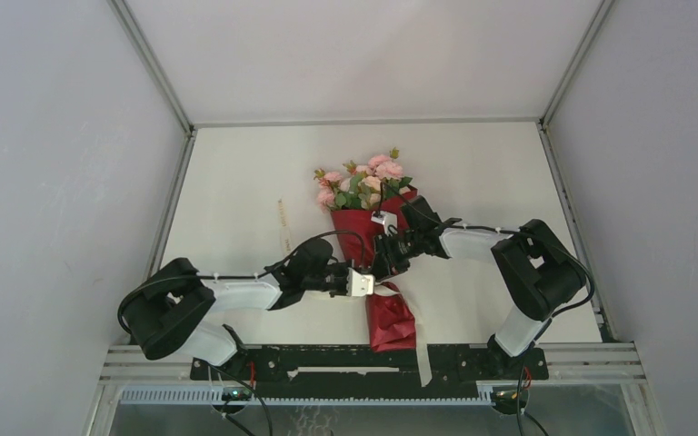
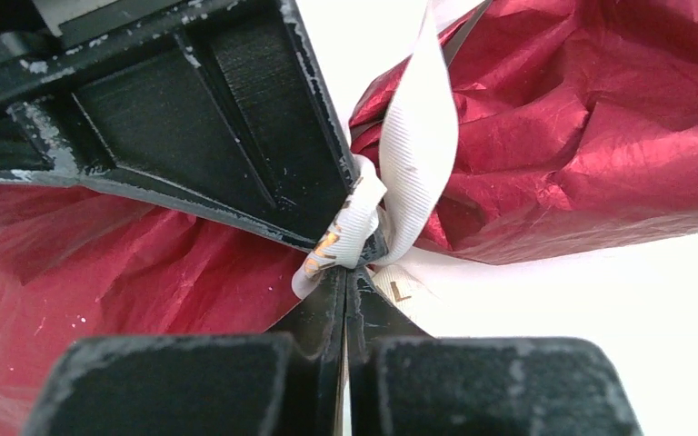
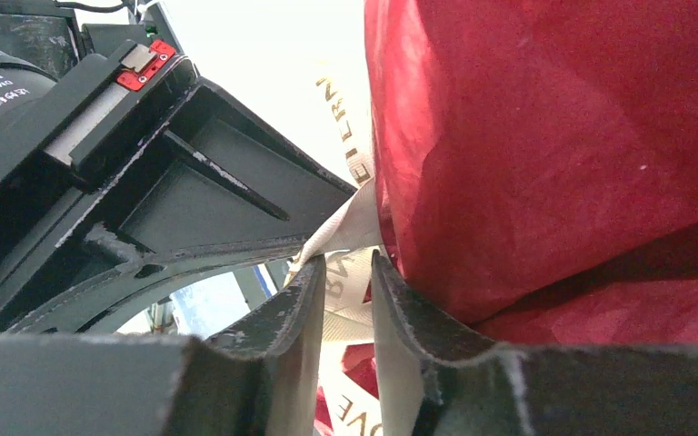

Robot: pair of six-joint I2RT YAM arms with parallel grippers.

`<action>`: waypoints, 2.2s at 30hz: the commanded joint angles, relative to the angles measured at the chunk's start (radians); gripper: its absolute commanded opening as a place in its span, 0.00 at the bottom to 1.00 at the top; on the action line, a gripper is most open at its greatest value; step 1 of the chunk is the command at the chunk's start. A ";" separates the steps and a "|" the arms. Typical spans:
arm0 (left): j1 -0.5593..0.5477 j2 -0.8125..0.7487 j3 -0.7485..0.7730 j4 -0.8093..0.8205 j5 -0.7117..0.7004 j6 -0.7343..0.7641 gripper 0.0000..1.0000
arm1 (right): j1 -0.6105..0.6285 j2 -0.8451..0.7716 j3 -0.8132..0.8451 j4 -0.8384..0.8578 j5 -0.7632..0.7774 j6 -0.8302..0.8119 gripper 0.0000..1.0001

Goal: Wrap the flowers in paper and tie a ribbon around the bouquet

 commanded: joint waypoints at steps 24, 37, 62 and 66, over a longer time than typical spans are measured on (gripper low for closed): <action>0.008 -0.003 0.036 0.082 -0.031 -0.083 0.00 | 0.050 -0.060 -0.001 -0.025 0.145 -0.020 0.04; 0.041 -0.156 0.057 -0.228 0.140 0.160 0.13 | 0.034 -0.144 -0.001 -0.072 0.268 -0.027 0.00; 0.036 -0.032 0.085 0.009 0.219 0.074 0.21 | 0.079 -0.210 -0.001 -0.093 0.368 -0.024 0.00; 0.032 -0.036 0.073 0.005 0.225 0.108 0.02 | 0.080 -0.221 -0.001 -0.106 0.381 -0.024 0.00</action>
